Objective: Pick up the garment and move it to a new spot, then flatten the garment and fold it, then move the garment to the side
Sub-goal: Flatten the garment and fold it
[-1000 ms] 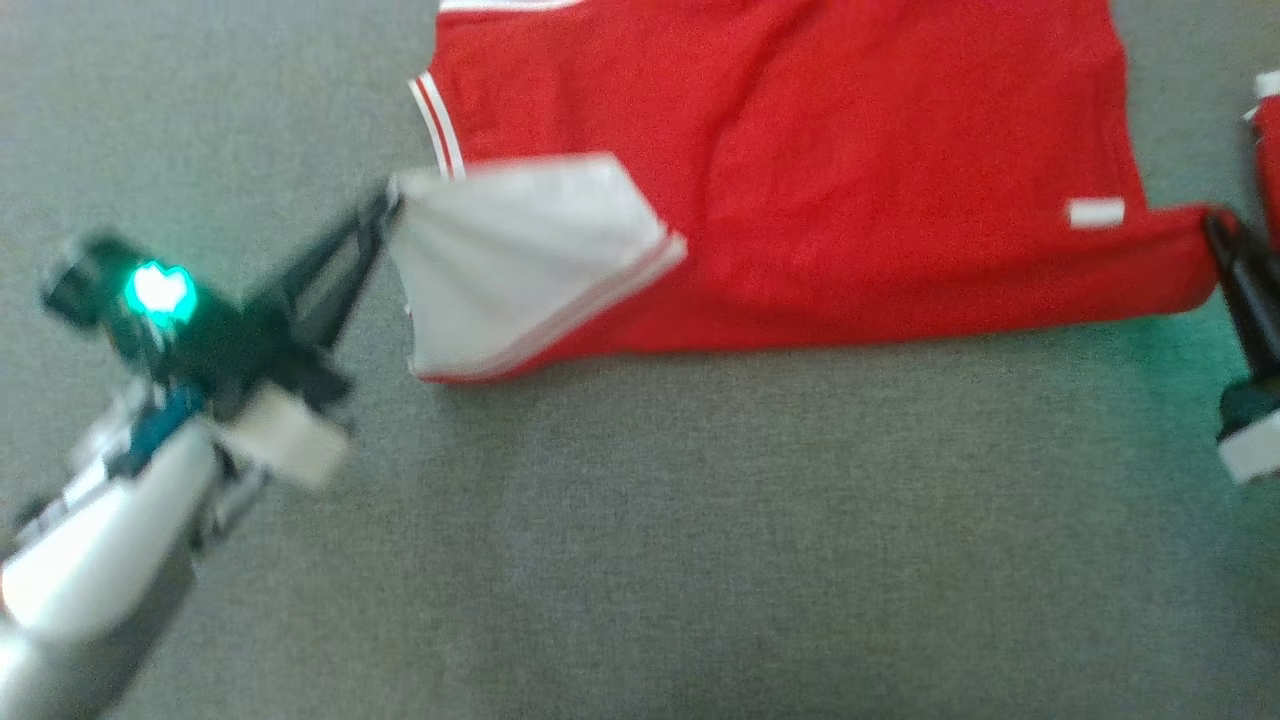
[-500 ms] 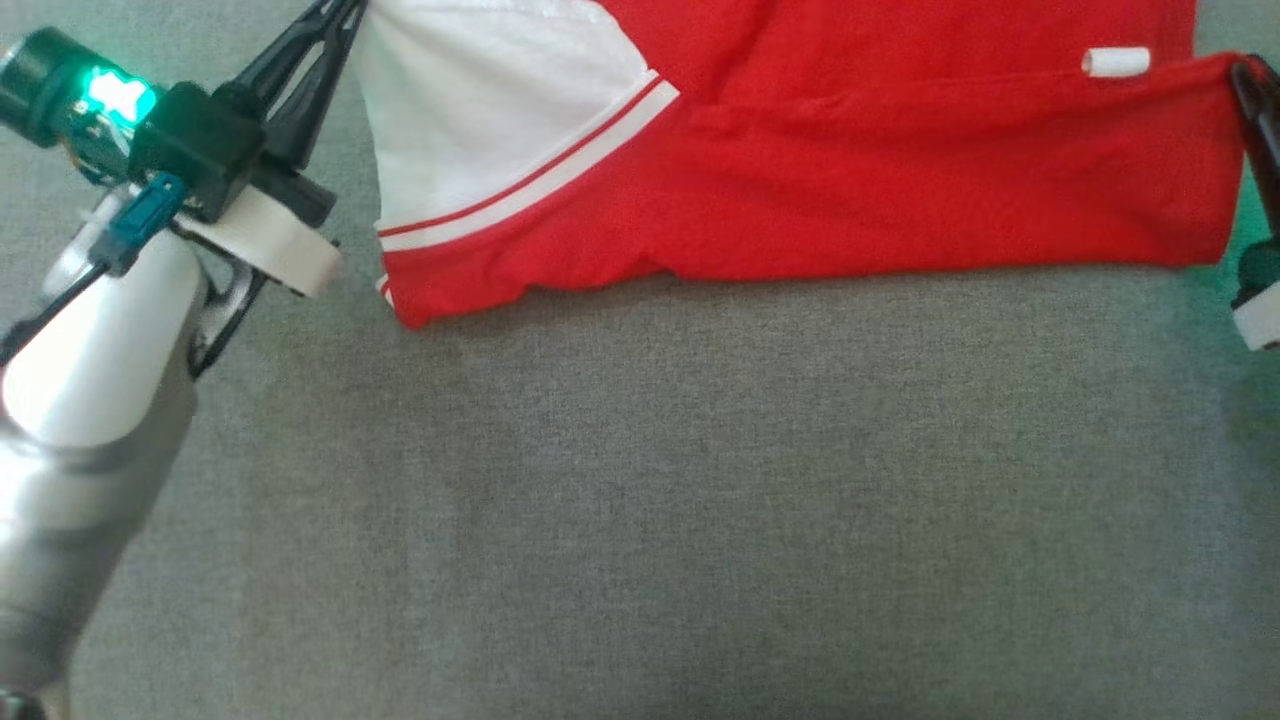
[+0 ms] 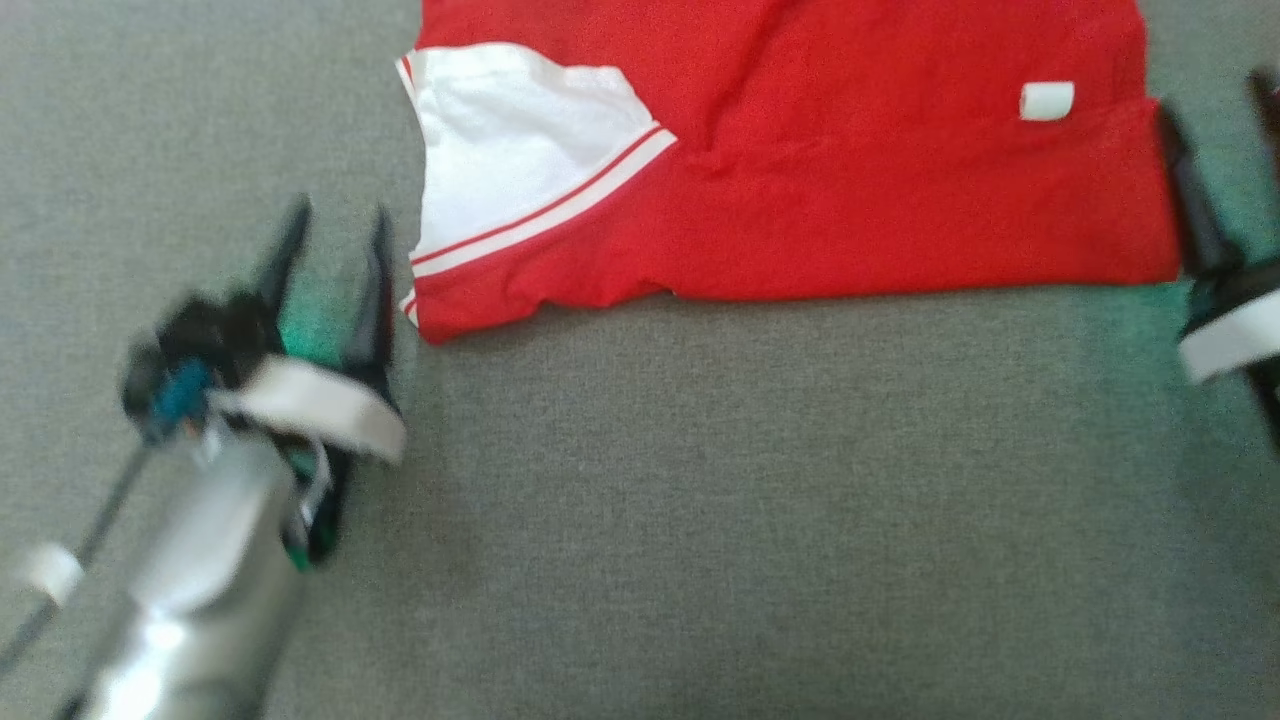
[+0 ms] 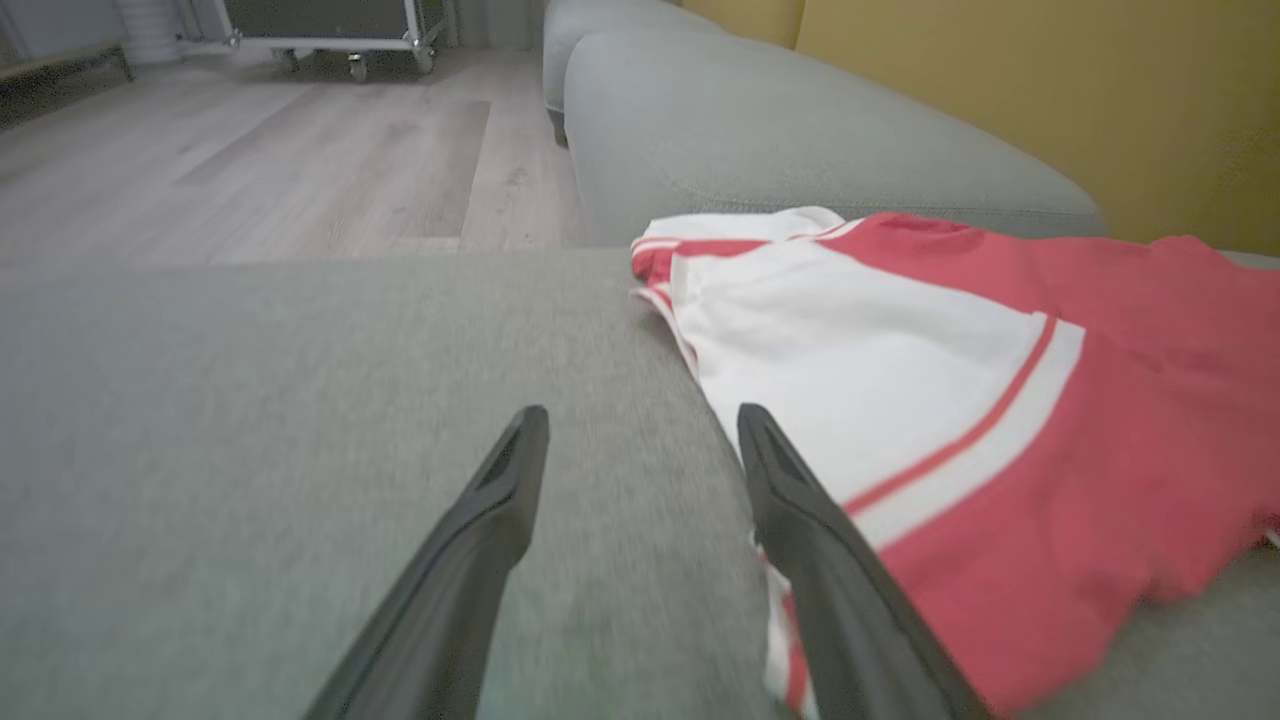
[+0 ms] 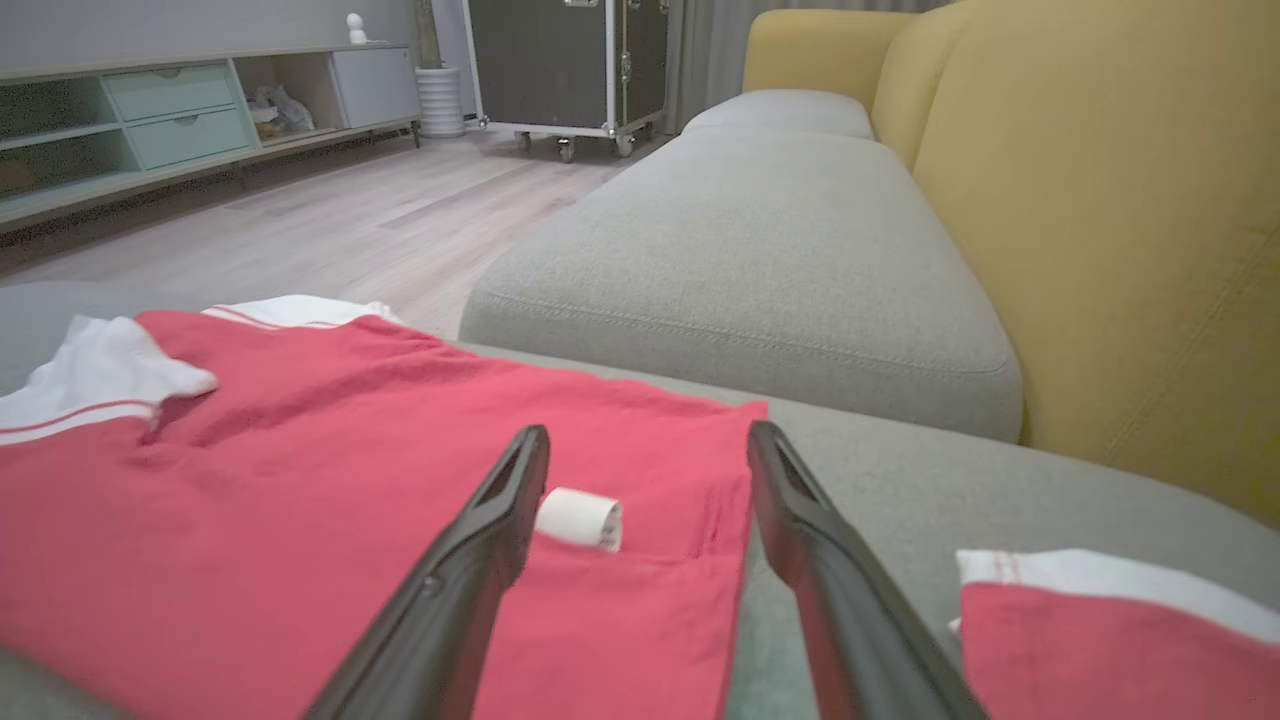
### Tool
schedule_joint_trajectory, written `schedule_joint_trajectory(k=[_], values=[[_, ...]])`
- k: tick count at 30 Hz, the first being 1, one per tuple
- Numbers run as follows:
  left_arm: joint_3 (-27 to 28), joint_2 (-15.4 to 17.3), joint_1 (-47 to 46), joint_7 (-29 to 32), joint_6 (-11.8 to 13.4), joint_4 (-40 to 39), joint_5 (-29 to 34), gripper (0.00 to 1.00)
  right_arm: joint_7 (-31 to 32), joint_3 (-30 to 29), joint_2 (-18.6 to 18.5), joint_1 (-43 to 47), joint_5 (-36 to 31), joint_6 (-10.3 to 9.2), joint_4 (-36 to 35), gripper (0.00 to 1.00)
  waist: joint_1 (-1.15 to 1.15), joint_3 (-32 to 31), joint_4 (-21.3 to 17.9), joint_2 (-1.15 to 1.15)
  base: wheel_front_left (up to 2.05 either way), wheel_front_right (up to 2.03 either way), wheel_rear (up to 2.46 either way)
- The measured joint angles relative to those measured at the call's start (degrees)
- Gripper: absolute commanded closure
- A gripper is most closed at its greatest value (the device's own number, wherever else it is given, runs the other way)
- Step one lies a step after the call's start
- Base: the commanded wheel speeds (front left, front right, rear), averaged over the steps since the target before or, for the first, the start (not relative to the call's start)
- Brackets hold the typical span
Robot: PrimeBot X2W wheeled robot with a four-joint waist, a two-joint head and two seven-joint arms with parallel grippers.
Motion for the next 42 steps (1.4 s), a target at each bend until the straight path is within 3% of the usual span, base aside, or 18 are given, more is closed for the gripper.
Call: schedule_joint_trajectory(k=[8,18,19,20,21,24,31,41,42], values=[[-0.55,-2.96,8.92,1.47,0.79,-0.74,-3.83,0.00,0.00,-3.34,4.12,6.53,-1.89,0.00,-1.48,0.00,-0.01,-3.38,-0.66,0.00,0.00,0.00,0.00],[-1.67,-3.36,9.43,4.89,1.43,-0.53,-4.30,0.00,0.00,-5.15,5.42,8.40,-2.22,0.00,-1.63,0.00,0.00,-3.13,-1.65,0.00,0.00,0.00,0.00],[-2.02,-3.35,9.05,5.49,1.37,-0.38,-4.30,0.22,0.00,-5.15,5.43,8.41,-2.22,0.00,-1.60,0.00,0.00,-3.11,-1.70,0.00,0.00,0.00,0.00],[-2.33,-3.36,8.64,6.12,1.20,-0.34,-4.30,0.73,0.00,-5.15,5.45,8.41,-2.22,0.00,-1.58,0.00,0.00,-3.15,-1.74,0.00,0.00,0.00,0.00],[-2.58,-3.37,8.36,6.78,0.69,-0.33,-4.31,1.00,0.00,-5.15,5.48,8.41,-2.22,0.00,-1.51,0.00,0.00,-3.24,-1.77,0.00,0.00,0.00,0.00],[-3.39,-3.44,8.18,7.61,-0.32,-0.46,-4.28,1.00,0.00,-4.99,5.65,8.41,-2.14,0.00,-0.25,0.00,0.01,-3.80,-1.75,0.00,0.00,0.00,0.00],[-4.53,-0.83,9.64,5.55,2.25,-1.81,-1.11,1.00,0.00,-1.07,5.64,9.05,2.21,0.00,7.79,0.00,0.01,-5.39,-0.90,0.00,0.00,0.00,0.00],[-4.66,1.05,9.74,6.22,3.18,-5.45,-1.05,1.00,5.52,2.57,7.39,5.37,9.72,0.00,15.88,0.00,0.01,-5.17,0.25,0.00,0.00,0.00,0.00],[-4.75,1.08,9.74,6.22,3.20,-5.63,-1.05,1.00,6.33,3.20,7.36,4.76,10.42,0.00,16.36,0.11,0.01,-5.12,0.37,0.00,0.00,0.00,0.00]])
